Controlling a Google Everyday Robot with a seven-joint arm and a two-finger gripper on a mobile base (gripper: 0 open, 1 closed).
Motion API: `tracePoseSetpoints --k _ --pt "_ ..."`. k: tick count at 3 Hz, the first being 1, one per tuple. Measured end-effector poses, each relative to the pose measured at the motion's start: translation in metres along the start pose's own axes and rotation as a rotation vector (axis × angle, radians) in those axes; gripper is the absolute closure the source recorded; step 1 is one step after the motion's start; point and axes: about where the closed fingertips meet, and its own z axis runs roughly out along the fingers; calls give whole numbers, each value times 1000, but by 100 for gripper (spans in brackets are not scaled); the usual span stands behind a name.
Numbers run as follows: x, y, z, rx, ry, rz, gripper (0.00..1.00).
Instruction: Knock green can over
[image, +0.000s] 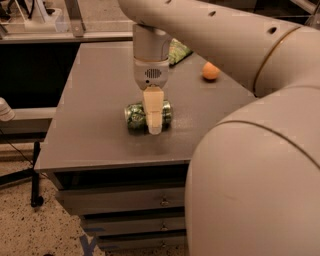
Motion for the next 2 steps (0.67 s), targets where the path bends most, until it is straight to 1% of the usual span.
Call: tracePoseSetpoints --k 1,2 --pt "2 3 -4 26 -15 41 0" --pt "7 6 -14 84 -57 110 0"
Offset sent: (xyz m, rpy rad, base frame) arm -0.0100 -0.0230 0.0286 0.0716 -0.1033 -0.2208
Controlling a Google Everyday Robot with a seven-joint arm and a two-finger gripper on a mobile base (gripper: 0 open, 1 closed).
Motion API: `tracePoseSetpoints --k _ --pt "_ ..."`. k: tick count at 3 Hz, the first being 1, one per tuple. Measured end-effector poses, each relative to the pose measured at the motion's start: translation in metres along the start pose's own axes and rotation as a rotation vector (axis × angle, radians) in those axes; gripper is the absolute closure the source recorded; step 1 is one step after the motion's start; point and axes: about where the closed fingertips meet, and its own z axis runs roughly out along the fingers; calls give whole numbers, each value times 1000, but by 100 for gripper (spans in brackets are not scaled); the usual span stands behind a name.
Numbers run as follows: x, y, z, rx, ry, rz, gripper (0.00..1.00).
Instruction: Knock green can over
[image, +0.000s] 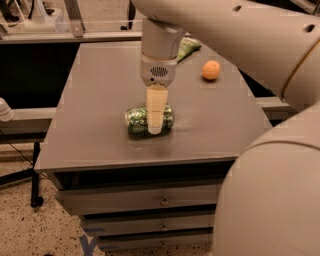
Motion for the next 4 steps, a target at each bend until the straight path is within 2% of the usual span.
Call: tracePoseSetpoints --k 1,2,3,4 --pt "10 9 -6 76 -89 99 0" --pt "29 17 -5 157 -209 190 0" --pt "63 13 -2 234 -354 290 0" --pt "105 -3 -12 334 -513 380 0"
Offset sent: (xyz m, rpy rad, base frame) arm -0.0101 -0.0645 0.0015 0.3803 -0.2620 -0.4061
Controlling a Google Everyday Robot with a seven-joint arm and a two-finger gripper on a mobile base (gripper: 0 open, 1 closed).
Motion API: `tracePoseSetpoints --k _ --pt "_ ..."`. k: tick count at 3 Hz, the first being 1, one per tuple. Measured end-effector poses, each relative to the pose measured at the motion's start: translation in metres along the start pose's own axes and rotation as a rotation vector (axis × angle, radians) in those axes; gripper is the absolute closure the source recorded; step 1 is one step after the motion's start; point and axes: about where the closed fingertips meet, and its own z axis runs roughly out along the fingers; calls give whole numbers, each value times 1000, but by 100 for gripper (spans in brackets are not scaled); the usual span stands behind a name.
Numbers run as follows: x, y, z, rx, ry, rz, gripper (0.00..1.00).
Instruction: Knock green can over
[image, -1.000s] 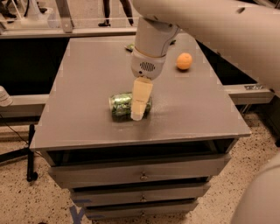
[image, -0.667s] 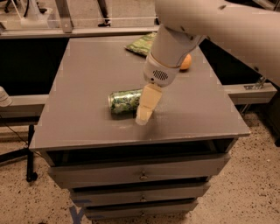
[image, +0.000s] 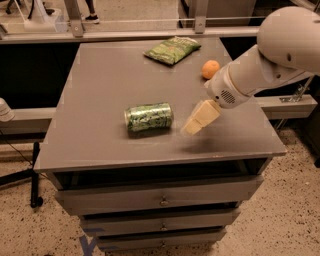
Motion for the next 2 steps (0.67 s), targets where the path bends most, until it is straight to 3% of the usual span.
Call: tracePoseSetpoints --k 1,2 --pt "27 -33 -18 96 -154 61 0" --pt "37 -40 -40 138 -221 78 0"
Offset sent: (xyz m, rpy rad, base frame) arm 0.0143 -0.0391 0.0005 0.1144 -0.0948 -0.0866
